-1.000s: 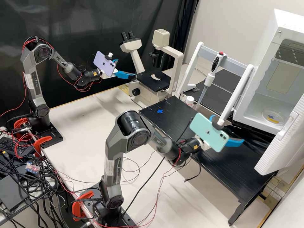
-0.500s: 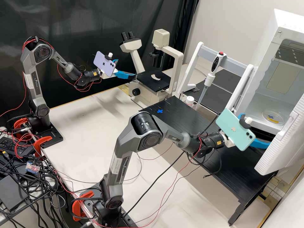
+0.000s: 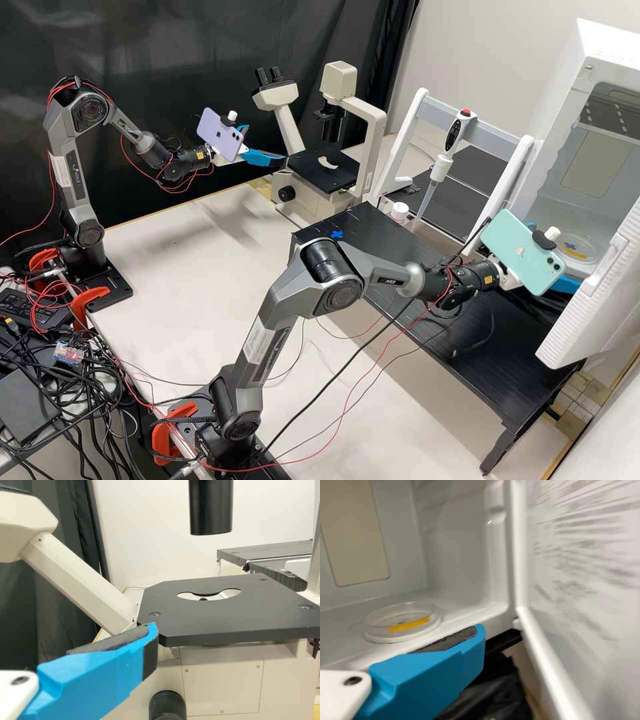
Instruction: Move the petri dish to the microscope
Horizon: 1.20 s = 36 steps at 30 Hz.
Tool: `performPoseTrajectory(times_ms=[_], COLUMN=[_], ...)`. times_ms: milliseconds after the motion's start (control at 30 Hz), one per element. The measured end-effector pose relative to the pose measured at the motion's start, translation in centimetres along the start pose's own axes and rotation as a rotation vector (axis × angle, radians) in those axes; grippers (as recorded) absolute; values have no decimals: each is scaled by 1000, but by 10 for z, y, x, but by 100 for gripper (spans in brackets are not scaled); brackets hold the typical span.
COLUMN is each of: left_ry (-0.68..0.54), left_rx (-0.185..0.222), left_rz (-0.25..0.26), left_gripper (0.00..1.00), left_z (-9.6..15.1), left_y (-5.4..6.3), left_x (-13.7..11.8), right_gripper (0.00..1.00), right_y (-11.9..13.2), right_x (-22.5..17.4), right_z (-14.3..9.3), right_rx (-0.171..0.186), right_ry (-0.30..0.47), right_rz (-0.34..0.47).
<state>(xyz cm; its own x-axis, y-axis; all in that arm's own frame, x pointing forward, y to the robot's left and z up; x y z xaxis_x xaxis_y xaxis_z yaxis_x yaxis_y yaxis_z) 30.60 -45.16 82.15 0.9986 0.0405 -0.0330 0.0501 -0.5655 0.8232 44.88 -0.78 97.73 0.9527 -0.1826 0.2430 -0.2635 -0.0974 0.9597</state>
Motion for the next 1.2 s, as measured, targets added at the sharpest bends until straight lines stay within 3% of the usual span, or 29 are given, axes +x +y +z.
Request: performPoseTrajectory(times_ms=[233, 333, 633, 767, 833, 1000, 1200], left_ry=[0, 0, 0, 0, 0, 0, 0], left_rx=[0, 0, 0, 0, 0, 0, 0], left_rz=[0, 0, 0, 0, 0, 0, 0], left_gripper=[100, 100, 100, 100, 100, 100, 100], left_z=[0, 0, 0, 0, 0, 0, 0], left_y=[0, 0, 0, 0, 0, 0, 0], left_x=[0, 0, 0, 0, 0, 0, 0], right_gripper=[100, 100, 100, 100, 100, 100, 100], right_y=[-11, -17, -28, -34, -36, -41, -42], right_x=[27, 38, 61, 71, 74, 81, 87], right_z=[-12, -16, -17, -12, -10, -7, -6], right_rx=[-40, -100, -169, -172, -146, -122, -132], right_ry=[-10, -7, -22, -37, -35, -21, -5], right_rz=[-35, -48, -66, -94, -96, -112, -108])
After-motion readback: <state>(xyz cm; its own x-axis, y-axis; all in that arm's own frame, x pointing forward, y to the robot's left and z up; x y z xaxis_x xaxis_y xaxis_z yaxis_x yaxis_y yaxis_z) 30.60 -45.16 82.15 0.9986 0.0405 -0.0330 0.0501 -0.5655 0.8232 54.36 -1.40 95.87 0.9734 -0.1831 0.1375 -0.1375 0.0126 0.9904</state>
